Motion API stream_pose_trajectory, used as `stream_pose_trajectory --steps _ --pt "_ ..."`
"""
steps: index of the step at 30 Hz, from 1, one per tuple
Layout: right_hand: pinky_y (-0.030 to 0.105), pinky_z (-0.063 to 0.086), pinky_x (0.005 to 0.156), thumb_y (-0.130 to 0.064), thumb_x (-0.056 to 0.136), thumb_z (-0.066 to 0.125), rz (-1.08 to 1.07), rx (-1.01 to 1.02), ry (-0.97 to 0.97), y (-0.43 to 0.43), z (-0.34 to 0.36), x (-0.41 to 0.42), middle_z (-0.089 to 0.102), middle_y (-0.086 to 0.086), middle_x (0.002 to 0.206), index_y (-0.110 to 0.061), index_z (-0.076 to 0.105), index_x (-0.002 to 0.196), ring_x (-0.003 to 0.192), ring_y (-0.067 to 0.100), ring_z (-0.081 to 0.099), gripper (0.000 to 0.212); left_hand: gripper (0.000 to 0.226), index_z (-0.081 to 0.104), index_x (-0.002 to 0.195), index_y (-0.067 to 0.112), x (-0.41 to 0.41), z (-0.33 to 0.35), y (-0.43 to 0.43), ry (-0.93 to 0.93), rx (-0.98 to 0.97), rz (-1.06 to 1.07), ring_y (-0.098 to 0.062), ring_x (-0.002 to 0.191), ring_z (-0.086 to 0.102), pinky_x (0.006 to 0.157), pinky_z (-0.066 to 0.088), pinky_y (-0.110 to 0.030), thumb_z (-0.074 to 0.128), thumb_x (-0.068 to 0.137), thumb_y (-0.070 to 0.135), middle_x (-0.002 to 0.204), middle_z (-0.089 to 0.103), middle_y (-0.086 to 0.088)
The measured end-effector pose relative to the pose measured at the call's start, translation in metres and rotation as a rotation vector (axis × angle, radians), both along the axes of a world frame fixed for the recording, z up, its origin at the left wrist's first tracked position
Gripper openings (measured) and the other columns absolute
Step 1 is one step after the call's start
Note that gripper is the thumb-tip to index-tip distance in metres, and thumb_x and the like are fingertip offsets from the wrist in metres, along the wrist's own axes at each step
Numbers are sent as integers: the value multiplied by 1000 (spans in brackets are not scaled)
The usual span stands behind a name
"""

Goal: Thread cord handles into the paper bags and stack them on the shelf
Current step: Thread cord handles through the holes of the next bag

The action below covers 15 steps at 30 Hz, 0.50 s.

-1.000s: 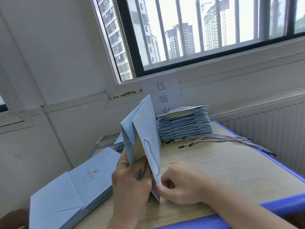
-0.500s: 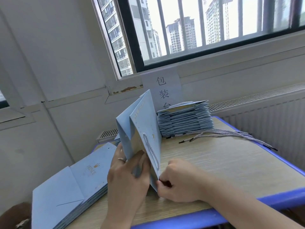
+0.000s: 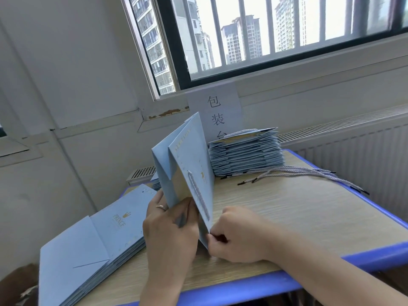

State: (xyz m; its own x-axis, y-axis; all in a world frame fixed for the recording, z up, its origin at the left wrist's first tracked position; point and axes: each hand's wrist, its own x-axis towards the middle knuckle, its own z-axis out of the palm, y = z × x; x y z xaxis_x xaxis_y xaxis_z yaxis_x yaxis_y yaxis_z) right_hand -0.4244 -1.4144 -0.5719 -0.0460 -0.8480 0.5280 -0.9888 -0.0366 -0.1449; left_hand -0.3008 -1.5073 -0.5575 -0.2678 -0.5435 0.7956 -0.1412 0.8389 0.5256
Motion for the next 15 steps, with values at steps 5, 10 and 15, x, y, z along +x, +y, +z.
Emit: stream_pose_trajectory --steps 5,10,15 --pt "40 51 62 -43 83 36 0 -12 1 -3 -3 -1 25 0 42 -12 34 52 43 14 28 44 22 70 79 43 1 -1 1 7 99 -86 -23 83 64 68 45 -31 71 80 21 88 63 2" --pt "40 51 63 -44 83 34 5 -17 -14 -5 -7 -3 26 1 42 -11 34 52 43 10 32 46 41 67 88 45 2 -1 0 -18 42 -88 -17 87 66 70 43 -16 78 77 7 97 65 -3" --pt "40 50 63 -44 83 34 12 -18 -13 -4 -5 -3 25 -1 42 -12 32 51 43 9 32 45 37 65 80 43 1 -4 -1 -20 71 -90 -13 83 65 67 42 -18 78 79 8 94 65 -1"
